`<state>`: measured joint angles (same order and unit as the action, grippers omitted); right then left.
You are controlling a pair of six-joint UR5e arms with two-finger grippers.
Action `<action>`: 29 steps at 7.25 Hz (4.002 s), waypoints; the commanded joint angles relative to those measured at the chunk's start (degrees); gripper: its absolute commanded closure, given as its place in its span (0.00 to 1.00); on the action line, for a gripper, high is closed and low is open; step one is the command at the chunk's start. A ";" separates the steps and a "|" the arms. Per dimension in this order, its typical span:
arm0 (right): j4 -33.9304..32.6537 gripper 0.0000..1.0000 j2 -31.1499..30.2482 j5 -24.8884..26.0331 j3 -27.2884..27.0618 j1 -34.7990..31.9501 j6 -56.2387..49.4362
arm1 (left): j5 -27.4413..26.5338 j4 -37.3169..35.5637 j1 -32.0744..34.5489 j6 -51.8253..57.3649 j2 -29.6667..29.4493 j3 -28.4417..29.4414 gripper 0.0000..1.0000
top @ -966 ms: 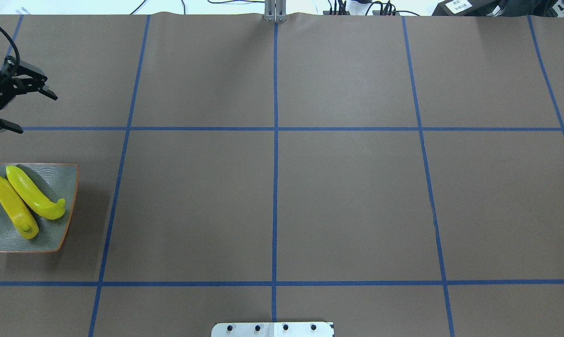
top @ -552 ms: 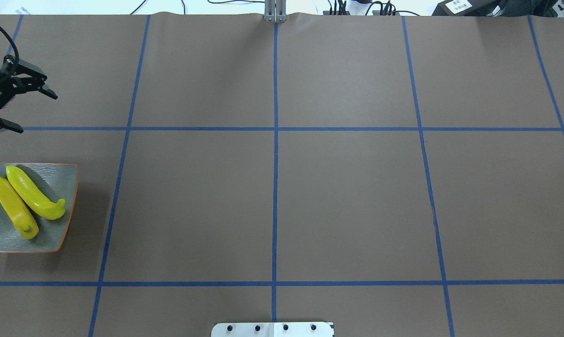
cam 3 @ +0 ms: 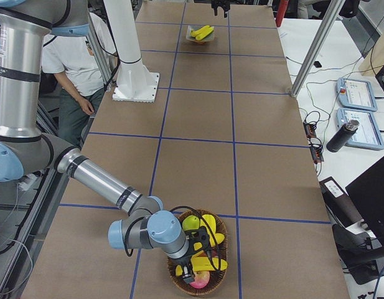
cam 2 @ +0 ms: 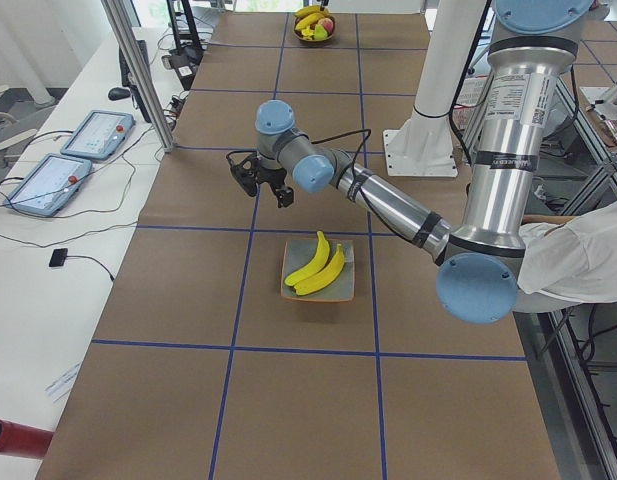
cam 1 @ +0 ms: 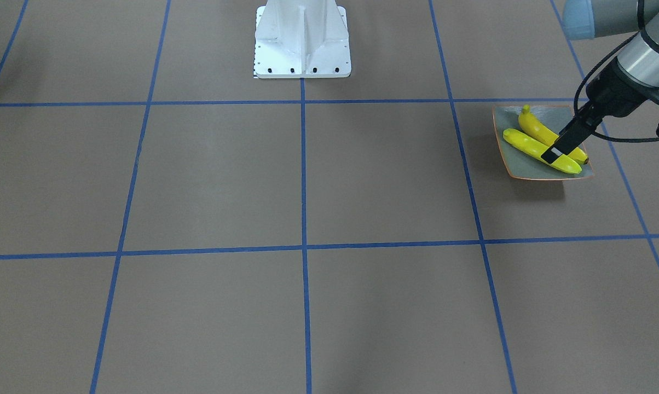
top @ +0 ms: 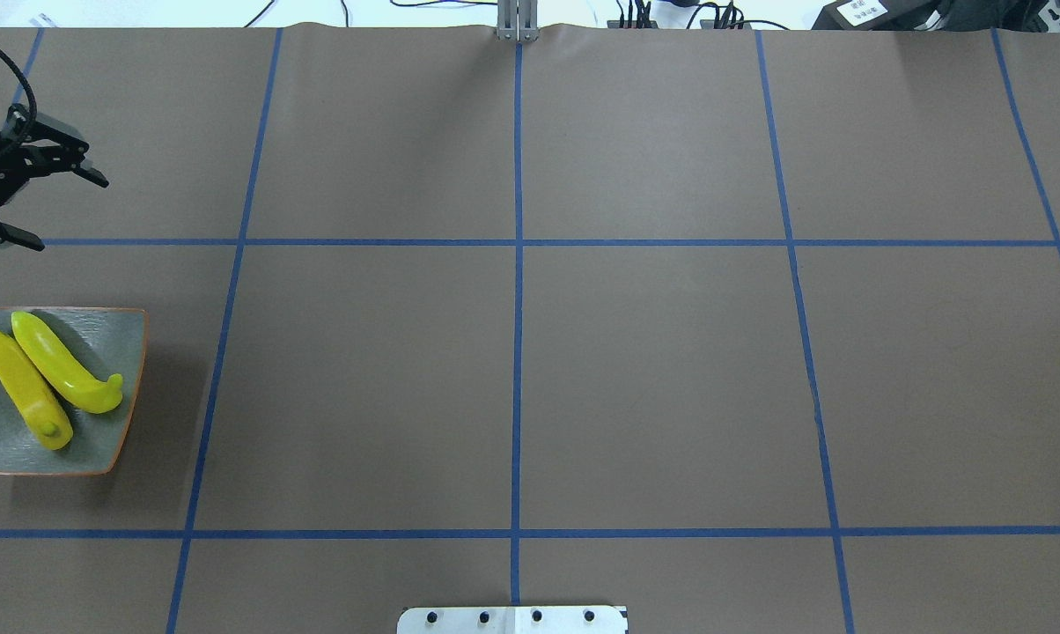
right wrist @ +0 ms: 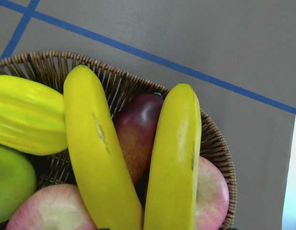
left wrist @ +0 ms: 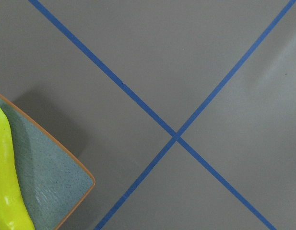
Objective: Transfer all bananas from basket to plate
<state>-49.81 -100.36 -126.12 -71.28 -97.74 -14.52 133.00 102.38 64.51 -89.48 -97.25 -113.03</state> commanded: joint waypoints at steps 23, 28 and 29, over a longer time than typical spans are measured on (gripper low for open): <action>-28.11 1.00 2.97 -14.27 -24.91 0.41 5.15 | 0.16 0.63 -0.26 -2.27 -1.36 -1.76 0.00; -16.17 1.00 16.55 -34.28 -32.51 22.44 57.45 | 0.16 0.80 -2.36 -14.38 -14.61 2.98 0.00; -11.06 1.00 22.86 -34.11 -31.73 27.63 70.55 | 0.16 0.89 -3.59 -16.49 -17.42 4.29 0.00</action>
<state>-67.03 -84.28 -159.52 -103.40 -76.47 40.31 133.15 103.19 62.23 -103.35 -111.28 -110.17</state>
